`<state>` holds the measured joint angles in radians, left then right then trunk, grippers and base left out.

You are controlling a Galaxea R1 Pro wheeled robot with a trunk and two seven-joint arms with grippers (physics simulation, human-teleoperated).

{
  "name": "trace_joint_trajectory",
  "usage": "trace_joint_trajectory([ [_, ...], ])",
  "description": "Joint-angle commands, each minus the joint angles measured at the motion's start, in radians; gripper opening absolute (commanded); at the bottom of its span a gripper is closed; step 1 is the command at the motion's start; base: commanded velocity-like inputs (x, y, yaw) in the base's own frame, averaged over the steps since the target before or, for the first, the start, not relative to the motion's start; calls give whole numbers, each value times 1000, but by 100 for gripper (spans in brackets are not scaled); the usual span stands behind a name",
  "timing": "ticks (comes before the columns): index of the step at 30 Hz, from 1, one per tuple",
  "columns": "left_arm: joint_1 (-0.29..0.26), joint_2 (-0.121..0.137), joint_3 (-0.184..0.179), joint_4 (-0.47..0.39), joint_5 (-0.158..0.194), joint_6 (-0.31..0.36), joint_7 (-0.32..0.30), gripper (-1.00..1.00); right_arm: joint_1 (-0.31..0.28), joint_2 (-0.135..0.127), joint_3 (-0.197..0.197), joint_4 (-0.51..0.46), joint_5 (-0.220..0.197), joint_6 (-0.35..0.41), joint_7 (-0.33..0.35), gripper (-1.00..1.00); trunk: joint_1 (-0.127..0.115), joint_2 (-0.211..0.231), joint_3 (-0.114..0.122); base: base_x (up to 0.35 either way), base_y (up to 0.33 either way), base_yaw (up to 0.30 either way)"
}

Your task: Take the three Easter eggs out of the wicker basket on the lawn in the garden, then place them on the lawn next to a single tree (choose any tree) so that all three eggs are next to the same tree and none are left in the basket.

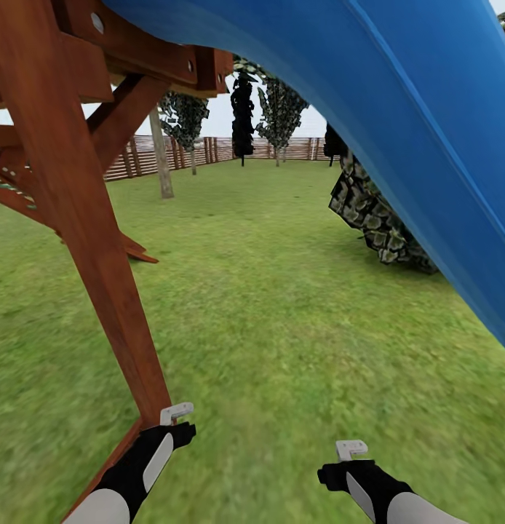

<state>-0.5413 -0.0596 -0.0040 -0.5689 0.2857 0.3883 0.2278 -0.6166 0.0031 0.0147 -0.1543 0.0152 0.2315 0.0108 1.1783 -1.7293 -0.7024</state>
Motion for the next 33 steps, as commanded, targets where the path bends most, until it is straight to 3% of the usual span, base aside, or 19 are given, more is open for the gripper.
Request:
trace_joint_trajectory([
  [1,0,0,-1,-2,10,4,7,100,0,0,2,-2,2,6,1,100,4,-8,-4,0,0,0],
  [7,0,0,-1,-3,10,4,7,100,0,0,2,-2,2,6,1,100,27,-50,-23,0,0,-24],
  [15,0,0,-1,-2,10,4,5,100,0,0,2,-2,2,6,1,100,58,-106,-48,69,0,-251],
  [20,0,1,-1,-2,10,4,5,100,0,0,2,-2,2,6,1,100,58,-106,-48,296,0,-212],
  [33,0,1,-1,-3,10,5,5,100,0,0,2,-2,2,6,1,100,58,-106,-48,319,0,-9],
])
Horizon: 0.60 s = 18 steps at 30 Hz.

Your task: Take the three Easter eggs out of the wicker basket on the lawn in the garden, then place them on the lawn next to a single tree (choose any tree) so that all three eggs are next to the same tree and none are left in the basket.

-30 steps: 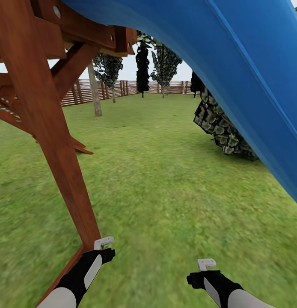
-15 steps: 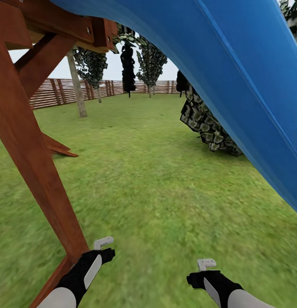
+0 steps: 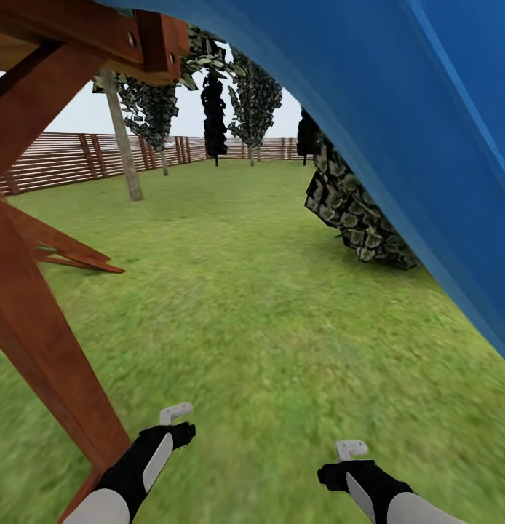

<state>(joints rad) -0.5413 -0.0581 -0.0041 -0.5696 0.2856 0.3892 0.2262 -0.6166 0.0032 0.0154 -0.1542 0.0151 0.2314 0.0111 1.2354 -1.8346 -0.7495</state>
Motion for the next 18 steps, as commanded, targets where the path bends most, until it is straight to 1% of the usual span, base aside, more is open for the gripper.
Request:
trace_joint_trajectory([
  [1,0,0,-1,-2,10,4,7,100,0,0,1,-2,2,6,1,100,0,0,-1,312,0,0],
  [4,0,1,-1,-5,10,4,7,100,0,0,1,-2,2,6,1,100,0,0,-1,193,0,0],
  [9,0,0,-1,-7,11,3,7,100,0,0,1,-2,2,6,1,100,0,0,-1,33,0,0],
  [18,0,-1,-1,-6,12,3,7,100,0,0,1,-2,2,6,1,100,35,-63,-29,2,0,0],
])
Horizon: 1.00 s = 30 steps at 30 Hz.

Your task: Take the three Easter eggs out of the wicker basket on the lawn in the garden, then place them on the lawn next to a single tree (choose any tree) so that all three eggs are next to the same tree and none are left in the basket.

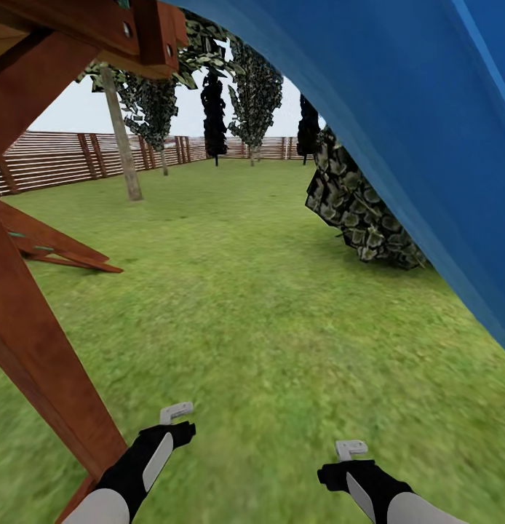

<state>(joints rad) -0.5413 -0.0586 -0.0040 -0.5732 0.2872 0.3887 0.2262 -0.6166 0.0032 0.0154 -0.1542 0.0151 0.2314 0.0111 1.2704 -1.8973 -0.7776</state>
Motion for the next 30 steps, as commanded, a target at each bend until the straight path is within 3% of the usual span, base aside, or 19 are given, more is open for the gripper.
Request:
trace_joint_trajectory([
  [1,0,0,-1,-1,10,4,7,100,0,0,1,-2,2,6,1,100,4,-8,-4,0,0,0],
  [18,0,0,0,2,10,4,6,100,0,0,1,-2,2,6,1,100,69,-127,-57,45,0,0],
  [30,0,2,0,1,10,4,7,100,0,0,1,-2,2,8,1,100,69,-127,-57,313,0,0],
])
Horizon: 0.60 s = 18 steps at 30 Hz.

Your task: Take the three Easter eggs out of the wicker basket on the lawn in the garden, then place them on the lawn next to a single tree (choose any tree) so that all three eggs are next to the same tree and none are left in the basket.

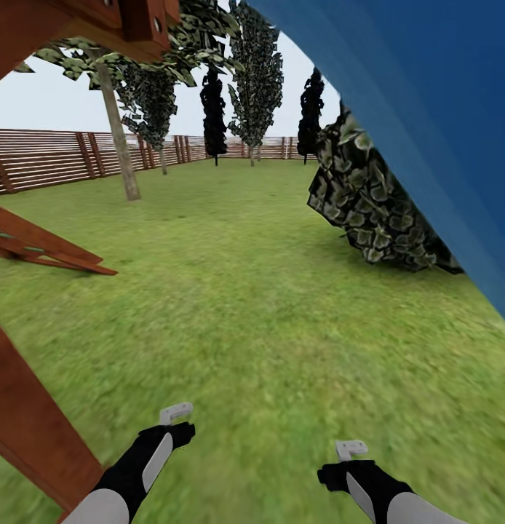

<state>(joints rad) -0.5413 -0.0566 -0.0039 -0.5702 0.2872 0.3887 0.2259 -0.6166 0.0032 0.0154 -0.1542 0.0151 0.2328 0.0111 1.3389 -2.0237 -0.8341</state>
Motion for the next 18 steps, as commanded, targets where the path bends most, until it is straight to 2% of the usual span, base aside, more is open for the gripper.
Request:
trace_joint_trajectory([
  [1,0,0,-1,-2,10,4,7,100,0,0,1,-2,2,6,1,100,0,0,-1,323,0,0],
  [3,0,0,0,-2,10,4,7,100,0,0,1,-2,2,6,1,100,0,0,-1,324,0,0],
  [8,0,0,1,-2,10,4,7,100,0,0,1,-2,2,6,1,100,20,-35,-17,243,0,0],
  [18,0,-1,-1,-2,10,4,7,100,0,0,1,-2,2,6,1,100,58,-105,-48,18,0,0],
])
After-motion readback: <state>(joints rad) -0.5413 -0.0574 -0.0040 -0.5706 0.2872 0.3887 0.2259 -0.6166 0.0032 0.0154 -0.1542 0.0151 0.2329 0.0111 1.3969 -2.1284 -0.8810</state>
